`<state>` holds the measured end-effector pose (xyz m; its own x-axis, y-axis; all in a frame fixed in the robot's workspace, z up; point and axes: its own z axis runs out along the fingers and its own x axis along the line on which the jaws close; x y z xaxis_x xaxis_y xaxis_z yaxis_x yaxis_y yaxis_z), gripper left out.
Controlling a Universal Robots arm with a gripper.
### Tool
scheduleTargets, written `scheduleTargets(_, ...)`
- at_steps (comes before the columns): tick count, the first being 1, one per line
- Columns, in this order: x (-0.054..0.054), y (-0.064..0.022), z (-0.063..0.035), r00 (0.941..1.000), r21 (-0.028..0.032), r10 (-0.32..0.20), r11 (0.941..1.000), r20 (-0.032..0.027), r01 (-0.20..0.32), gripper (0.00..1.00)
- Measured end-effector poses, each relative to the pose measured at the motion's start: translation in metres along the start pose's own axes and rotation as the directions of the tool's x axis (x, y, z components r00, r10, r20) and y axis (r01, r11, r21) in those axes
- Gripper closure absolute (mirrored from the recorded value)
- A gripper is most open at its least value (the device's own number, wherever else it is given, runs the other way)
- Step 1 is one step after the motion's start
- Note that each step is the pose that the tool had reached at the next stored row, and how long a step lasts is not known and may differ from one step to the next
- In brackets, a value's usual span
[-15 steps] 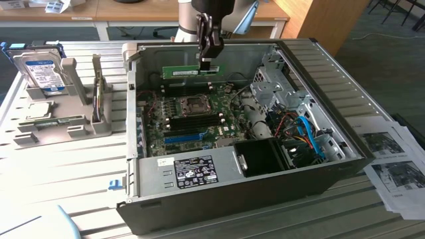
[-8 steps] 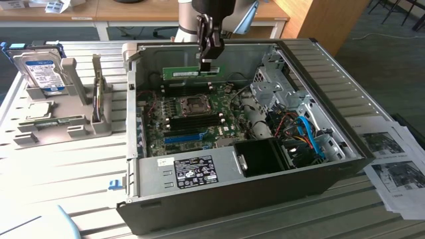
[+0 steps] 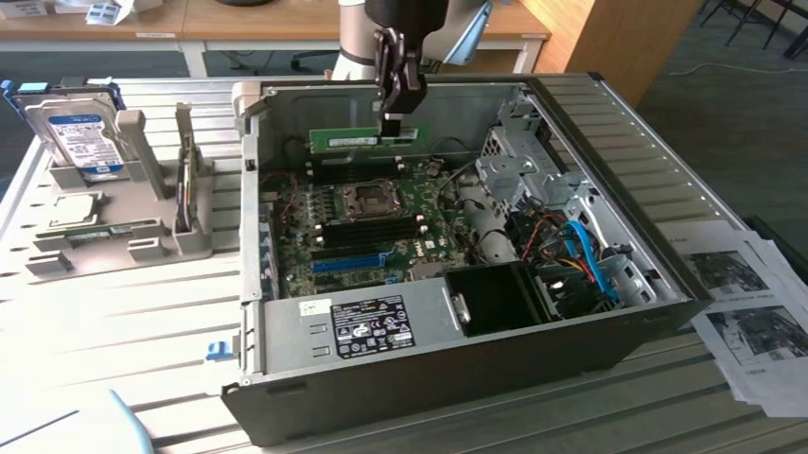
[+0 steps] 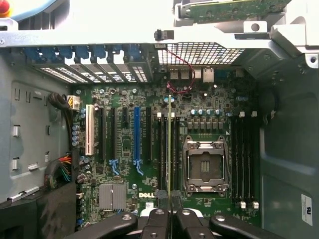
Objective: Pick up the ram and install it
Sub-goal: 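Insert the ram into the slot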
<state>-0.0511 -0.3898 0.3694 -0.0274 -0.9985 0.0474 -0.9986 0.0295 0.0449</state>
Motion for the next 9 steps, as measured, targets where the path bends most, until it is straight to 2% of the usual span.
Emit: scheduleTargets(9,-0.0006,-0.0005,0.0107,1.0000,0.0000,0.000,1.0000,0.0000,0.000,0.89)
